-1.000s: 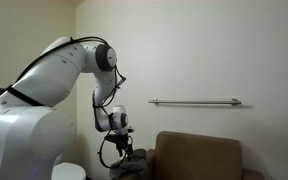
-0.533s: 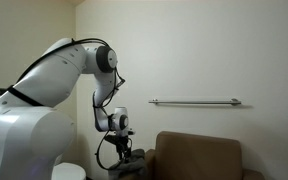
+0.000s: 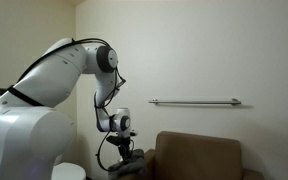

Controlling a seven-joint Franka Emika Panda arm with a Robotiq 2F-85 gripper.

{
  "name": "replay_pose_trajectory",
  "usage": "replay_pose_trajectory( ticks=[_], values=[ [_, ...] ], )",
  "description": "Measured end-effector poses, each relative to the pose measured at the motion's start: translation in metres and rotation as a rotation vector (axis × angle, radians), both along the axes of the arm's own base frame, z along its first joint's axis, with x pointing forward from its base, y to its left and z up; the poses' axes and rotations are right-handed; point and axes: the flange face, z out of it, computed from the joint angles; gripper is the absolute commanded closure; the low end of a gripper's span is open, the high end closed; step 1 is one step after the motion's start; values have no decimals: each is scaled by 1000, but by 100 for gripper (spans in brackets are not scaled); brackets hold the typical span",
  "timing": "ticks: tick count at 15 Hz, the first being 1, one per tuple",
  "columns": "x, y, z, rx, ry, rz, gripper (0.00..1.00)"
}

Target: Put the towel on the seat of the chair

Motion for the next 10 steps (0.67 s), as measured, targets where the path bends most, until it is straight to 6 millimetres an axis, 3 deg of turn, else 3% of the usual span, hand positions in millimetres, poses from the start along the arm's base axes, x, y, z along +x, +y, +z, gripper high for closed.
replay_pose_trajectory(
  ticks=[5, 10],
  values=[
    [0, -13, 3, 2, 7, 5, 95],
    [8, -6, 23, -5, 20, 68, 95]
  ],
)
